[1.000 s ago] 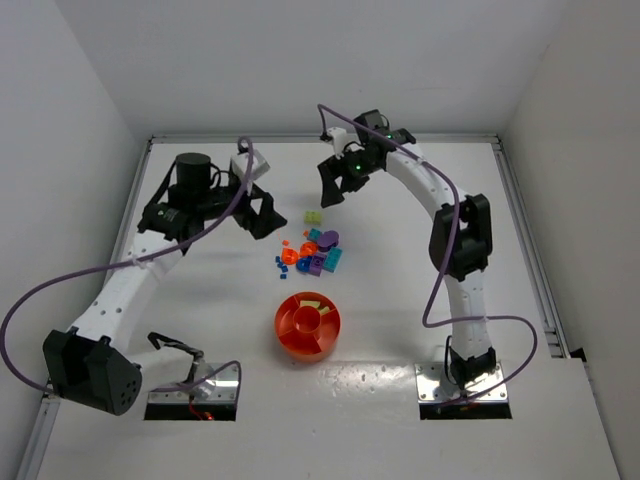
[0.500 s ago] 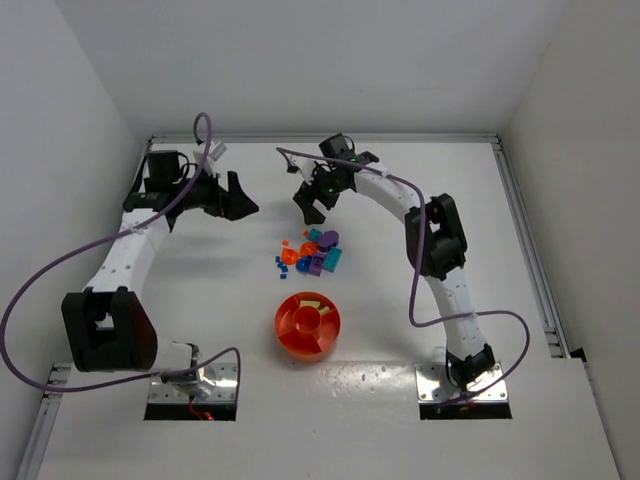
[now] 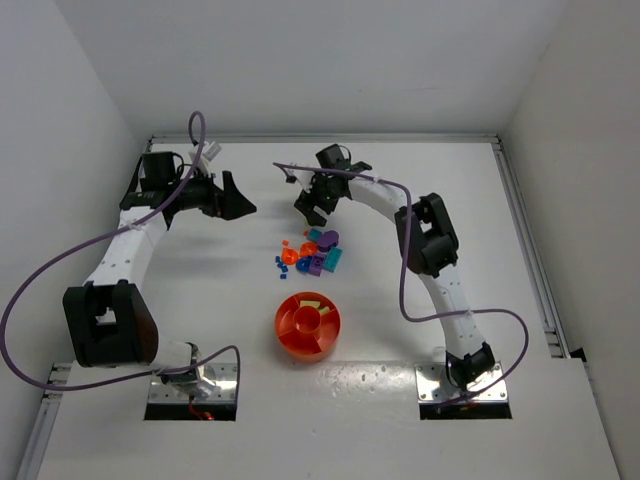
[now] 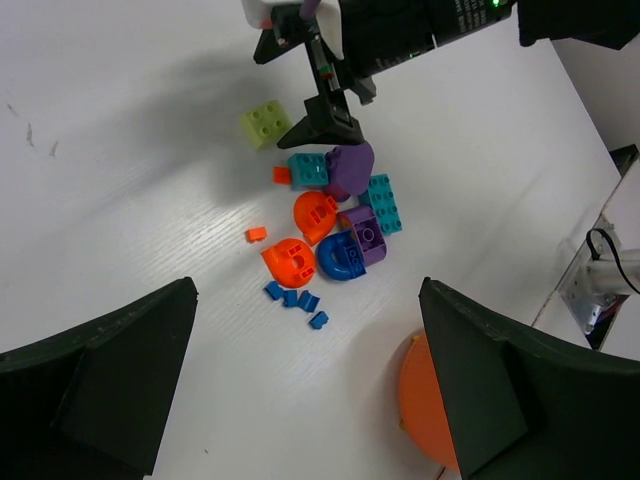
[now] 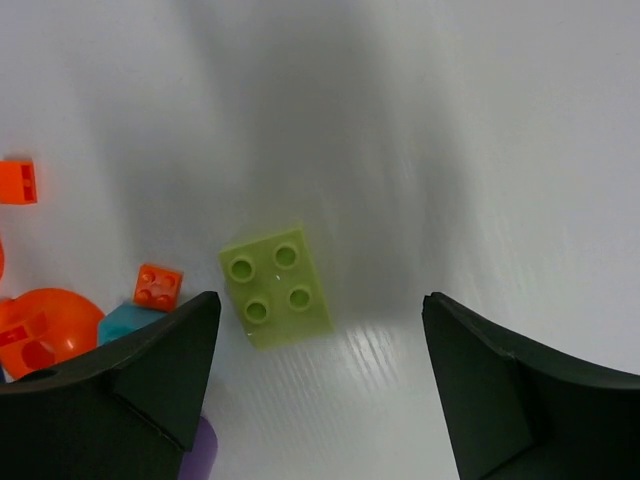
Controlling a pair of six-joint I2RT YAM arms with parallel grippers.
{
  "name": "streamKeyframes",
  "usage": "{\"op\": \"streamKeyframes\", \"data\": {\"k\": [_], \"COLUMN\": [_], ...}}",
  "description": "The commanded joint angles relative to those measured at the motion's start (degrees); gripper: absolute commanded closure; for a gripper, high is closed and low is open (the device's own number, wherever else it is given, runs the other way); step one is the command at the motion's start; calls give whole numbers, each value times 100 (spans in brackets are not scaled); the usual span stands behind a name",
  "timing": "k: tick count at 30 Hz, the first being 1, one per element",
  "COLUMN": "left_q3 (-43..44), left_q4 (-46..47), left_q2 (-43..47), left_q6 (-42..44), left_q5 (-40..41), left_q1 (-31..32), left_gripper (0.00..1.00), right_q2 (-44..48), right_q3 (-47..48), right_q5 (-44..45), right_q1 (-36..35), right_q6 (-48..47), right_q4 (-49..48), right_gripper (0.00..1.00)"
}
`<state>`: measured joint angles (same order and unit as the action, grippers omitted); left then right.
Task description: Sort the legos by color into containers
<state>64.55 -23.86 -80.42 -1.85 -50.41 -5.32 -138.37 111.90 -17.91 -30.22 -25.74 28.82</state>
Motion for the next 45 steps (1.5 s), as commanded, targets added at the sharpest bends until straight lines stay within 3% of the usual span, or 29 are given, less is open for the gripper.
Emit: {"op": "streamKeyframes", "data": {"k": [1, 6, 9, 10, 17, 27, 31, 39, 45], "left_q3": [75, 22, -31, -31, 4, 742, 1444, 1121, 779], "left_q4": [136, 136, 136, 136, 250, 84, -1195, -1042, -1112], "left_q2": [88, 88, 88, 88, 141, -518, -1053, -870, -580], "left_q6": [97, 219, 273, 325, 466, -34, 745, 300, 676], "left_q5": [-162, -162, -162, -162, 14, 497, 418, 585, 374], "left_q1": [-48, -48, -48, -48, -48, -48, 110, 216, 216], "left_gripper": [0, 0, 0, 0, 0, 0, 0, 0, 0], "right_q2": [-77, -182, -182, -69, 1336, 3349, 3894, 4089, 4028], "right_q3": [175, 175, 175, 175, -528, -1556, -2433, -3006, -3121], "right_q5": [-55, -2, -2, -2, -537, -1961, -1962, -1769, -1645], "right_q1": [-90, -90, -90, -90, -90, -361, -678, -1424, -1724], "right_q6": [-168, -169, -169, -169, 191, 763, 702, 201, 25], "right_q4": [-166, -113, -166, -166, 360, 1881, 1935, 2189, 2189], "right_gripper": [19, 34, 51, 59, 82, 88, 89, 90, 90]}}
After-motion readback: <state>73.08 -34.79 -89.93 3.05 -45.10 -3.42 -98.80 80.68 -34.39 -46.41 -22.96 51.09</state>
